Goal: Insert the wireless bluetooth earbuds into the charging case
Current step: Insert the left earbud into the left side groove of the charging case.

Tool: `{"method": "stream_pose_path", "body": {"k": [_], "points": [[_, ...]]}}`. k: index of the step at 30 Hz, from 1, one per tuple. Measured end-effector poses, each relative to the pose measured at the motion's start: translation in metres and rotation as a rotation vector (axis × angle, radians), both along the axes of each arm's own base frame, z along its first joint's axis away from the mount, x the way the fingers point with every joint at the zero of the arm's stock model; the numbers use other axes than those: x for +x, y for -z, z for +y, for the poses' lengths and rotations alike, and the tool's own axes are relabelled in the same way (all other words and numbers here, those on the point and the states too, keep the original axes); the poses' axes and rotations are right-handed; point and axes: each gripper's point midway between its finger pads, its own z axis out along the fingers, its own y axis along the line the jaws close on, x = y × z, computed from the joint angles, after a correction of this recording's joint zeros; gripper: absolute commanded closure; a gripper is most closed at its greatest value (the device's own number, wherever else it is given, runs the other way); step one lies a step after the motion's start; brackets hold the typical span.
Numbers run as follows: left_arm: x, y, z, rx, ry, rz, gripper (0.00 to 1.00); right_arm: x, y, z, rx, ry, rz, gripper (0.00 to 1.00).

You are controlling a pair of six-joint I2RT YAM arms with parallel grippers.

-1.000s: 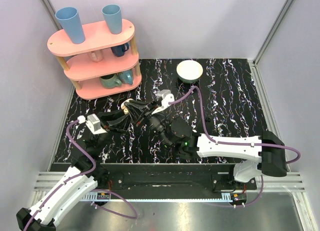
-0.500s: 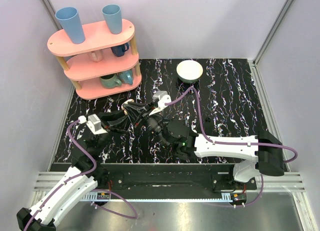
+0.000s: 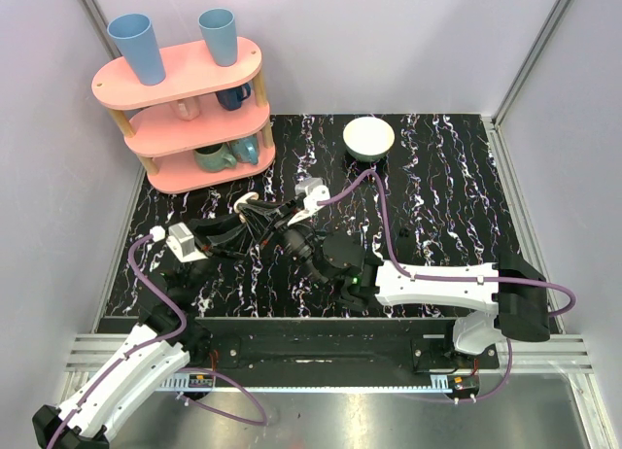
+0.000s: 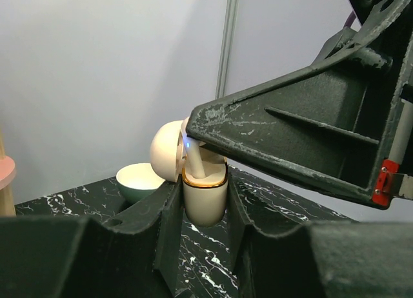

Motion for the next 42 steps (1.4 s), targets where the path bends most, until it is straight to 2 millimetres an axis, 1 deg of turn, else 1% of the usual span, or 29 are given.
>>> {"method": "stream_pose_path", "body": {"k": [42], "points": [[-0.0002,-0.0046,0.0068,-0.04,-0.025,-0.016,1.0,-0.0023,-0.0019,0.002,0.033,-0.014,0.017,0.97]]}}
